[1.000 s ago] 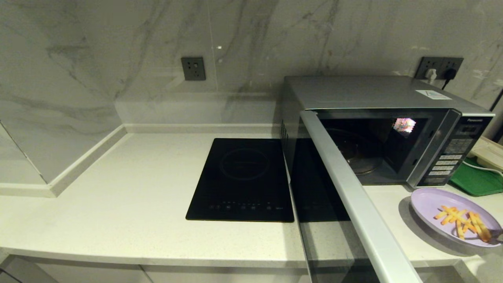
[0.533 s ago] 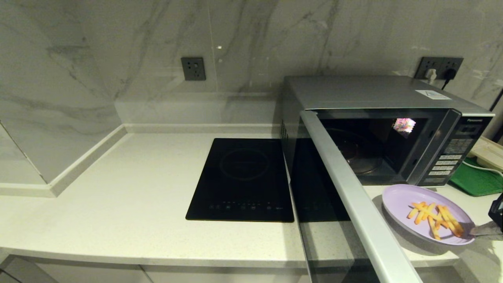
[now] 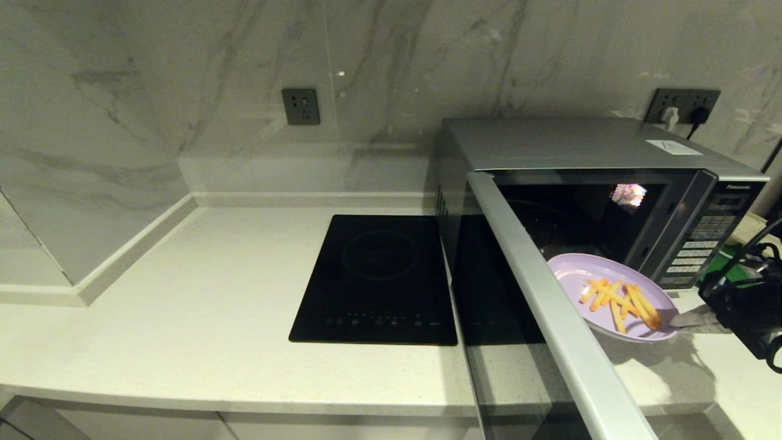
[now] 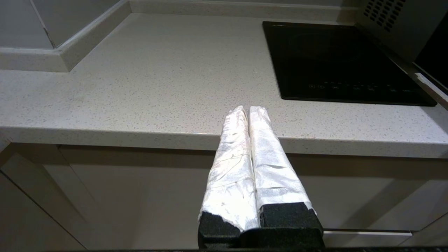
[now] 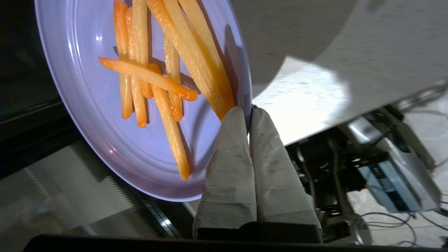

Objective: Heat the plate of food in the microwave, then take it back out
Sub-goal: Put the plate in the microwave oven

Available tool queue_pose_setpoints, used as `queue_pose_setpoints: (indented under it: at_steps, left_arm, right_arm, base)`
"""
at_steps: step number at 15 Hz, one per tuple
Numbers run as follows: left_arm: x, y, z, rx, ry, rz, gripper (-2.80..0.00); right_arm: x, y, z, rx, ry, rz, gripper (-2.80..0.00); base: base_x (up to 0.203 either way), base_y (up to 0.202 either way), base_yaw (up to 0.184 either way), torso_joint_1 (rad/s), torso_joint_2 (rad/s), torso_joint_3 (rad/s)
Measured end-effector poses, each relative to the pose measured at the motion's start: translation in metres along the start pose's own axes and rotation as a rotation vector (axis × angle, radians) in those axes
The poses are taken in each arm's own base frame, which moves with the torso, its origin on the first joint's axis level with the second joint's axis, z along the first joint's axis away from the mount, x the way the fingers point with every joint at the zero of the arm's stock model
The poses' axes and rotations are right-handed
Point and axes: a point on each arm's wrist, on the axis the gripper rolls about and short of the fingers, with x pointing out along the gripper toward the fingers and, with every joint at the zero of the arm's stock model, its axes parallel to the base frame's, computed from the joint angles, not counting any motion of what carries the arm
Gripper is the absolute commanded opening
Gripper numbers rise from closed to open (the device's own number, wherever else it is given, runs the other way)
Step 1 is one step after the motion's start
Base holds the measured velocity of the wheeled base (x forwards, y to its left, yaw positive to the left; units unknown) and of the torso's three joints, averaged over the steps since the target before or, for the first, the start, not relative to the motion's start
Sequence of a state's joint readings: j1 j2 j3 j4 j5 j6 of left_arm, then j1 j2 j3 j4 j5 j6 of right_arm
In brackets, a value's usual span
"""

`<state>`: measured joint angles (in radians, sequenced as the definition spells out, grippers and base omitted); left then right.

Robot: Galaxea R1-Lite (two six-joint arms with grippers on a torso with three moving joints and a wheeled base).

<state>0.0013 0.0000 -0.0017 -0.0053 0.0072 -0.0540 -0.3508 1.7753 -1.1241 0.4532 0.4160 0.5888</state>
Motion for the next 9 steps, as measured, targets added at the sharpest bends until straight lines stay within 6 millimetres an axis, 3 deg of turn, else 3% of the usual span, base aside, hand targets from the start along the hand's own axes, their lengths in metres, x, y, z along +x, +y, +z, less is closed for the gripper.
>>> queue_pose_setpoints:
  at_steps: [9]
  left_arm:
    - [0.000, 0.000, 0.000, -0.001, 0.000, 0.000, -2.80]
  right_arm:
    - [0.027, 0.070, 0.003, 0.018, -0.035, 0.027, -2.80]
  base:
    - [0.000, 0.000, 0.000, 0.000, 0.00, 0.000]
